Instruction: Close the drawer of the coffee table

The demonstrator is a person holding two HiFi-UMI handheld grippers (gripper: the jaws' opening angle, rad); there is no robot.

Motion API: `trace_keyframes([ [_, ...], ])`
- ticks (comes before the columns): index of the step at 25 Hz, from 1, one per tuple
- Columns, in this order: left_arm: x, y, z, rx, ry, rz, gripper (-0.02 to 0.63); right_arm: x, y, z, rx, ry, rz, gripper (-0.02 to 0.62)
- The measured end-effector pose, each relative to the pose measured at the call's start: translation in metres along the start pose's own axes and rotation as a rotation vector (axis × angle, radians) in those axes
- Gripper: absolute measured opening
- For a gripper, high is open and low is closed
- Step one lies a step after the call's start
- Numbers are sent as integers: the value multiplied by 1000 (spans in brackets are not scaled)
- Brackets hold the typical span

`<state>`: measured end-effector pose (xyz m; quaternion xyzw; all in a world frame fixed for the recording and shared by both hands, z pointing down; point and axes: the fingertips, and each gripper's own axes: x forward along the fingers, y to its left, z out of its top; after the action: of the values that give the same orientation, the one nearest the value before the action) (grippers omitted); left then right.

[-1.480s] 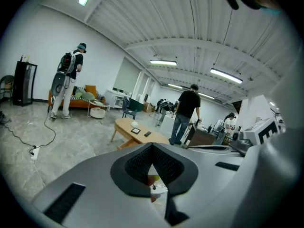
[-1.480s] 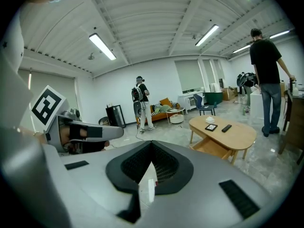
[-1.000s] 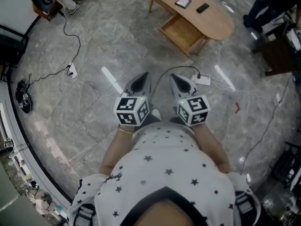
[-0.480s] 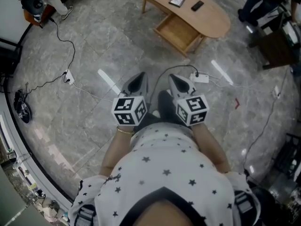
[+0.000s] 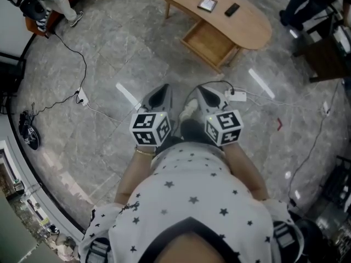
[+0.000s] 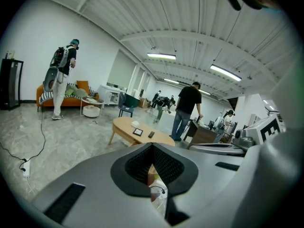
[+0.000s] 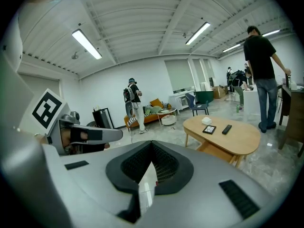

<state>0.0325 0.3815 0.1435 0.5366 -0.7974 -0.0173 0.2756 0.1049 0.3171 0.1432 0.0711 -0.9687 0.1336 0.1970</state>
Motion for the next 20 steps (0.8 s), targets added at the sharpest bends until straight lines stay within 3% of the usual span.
trace_keyframes([
  [20, 135, 27, 76, 33, 34, -48, 6, 86, -102, 58, 33, 18, -65, 8],
])
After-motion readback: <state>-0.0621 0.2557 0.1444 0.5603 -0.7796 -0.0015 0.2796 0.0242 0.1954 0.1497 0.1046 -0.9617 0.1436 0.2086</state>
